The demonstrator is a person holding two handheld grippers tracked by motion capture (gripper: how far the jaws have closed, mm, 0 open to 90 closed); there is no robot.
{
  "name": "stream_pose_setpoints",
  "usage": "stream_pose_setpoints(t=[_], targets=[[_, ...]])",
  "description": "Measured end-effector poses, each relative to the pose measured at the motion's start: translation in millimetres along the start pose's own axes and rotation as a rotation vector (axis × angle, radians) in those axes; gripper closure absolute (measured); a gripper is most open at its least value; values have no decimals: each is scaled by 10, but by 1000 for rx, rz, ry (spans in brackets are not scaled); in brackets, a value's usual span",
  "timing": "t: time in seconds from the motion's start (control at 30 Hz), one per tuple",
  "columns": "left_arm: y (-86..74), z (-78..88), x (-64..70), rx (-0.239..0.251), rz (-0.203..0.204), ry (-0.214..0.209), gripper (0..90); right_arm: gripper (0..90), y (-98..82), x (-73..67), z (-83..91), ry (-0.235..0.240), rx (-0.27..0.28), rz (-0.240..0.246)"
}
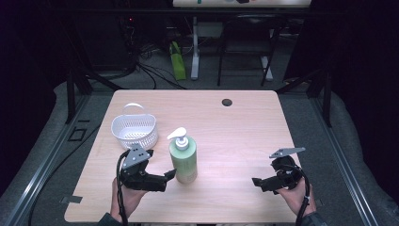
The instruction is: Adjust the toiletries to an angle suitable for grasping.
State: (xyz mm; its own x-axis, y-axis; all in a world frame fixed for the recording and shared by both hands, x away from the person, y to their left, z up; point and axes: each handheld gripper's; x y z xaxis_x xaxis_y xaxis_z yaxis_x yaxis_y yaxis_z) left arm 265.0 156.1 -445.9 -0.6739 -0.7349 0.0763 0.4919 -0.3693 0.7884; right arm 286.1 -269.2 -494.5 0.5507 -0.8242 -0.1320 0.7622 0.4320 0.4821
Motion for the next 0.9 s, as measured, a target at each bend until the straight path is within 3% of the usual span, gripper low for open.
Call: stream_pose_setpoints(t=[0.37,0.9], targets=[[91,-117,50,21,-15,8,0,0,10,2,-25,10,-11,1],[190,-421,55,53,-22,28,0,0,10,-2,-27,9,-16,3]])
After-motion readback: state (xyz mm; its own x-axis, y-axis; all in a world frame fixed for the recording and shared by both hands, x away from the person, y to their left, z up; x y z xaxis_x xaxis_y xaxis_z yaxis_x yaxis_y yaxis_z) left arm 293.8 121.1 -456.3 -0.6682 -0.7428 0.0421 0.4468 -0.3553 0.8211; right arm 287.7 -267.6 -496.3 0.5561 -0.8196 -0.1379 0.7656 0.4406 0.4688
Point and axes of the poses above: each handheld gripper's, and its own axes: z roughly backward along the jaws, y roughly out of its top, x roughly to its right, and after that the axes turned 8 degrees about -x, right-handed
